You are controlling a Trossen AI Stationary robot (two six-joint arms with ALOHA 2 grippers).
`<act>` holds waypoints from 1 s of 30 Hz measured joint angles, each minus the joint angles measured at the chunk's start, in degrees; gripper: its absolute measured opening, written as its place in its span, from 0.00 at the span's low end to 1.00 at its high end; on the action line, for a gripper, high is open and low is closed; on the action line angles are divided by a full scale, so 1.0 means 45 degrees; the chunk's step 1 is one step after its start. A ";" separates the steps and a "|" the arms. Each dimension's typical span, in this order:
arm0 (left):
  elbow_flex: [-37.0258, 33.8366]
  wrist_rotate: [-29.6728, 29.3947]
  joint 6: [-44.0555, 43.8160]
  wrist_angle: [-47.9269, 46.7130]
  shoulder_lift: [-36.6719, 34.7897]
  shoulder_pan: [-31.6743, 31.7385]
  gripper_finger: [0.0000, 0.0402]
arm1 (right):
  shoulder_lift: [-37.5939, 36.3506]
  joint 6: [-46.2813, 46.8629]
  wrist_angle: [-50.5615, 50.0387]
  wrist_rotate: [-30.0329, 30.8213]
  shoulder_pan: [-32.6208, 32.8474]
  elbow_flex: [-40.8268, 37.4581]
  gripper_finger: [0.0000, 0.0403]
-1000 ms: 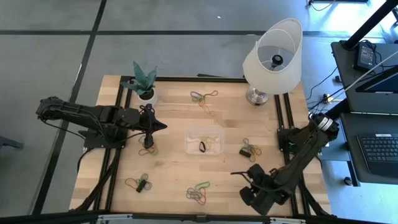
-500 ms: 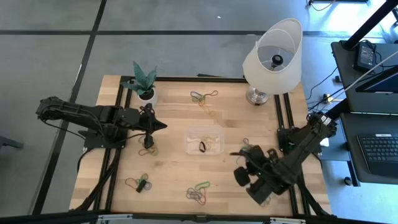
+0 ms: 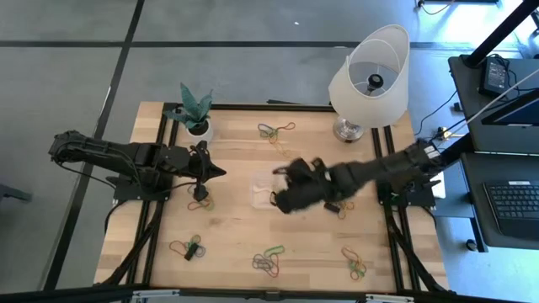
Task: Pick and place rubber bands into bin
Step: Put the blue rubber band into the transparent bin
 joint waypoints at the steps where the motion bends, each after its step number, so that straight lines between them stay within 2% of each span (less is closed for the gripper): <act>1: 0.0000 0.0005 -0.0077 0.0000 0.0000 0.0000 0.00 | 0.0000 -0.0514 0.0525 -0.0238 -0.0339 0.0000 0.00; 6: 0.0000 0.0231 -0.0130 -0.0016 -0.0002 0.0000 0.01 | 0.0249 -0.2120 0.2124 -0.1479 -0.1697 -0.0015 0.00; 10: 0.0000 0.0531 -0.0134 -0.0291 -0.0001 0.0000 0.00 | 0.0667 -0.2187 0.2109 -0.2625 -0.2325 -0.0036 0.00; 16: 0.0000 0.0453 -0.0419 -0.0984 0.0000 0.0000 0.01 | 0.1850 -0.1888 0.2093 -0.3803 -0.2424 -0.0058 0.00; 23: -0.0005 0.0424 -0.0341 -0.1056 0.0000 0.0000 0.01 | 0.3397 -0.1077 0.2071 -0.4182 -0.2457 -0.0068 0.00; 30: -0.0005 0.0424 -0.0247 -0.1054 0.0000 0.0000 0.01 | 0.4328 -0.1046 0.1992 -0.5224 -0.2654 -0.0068 0.00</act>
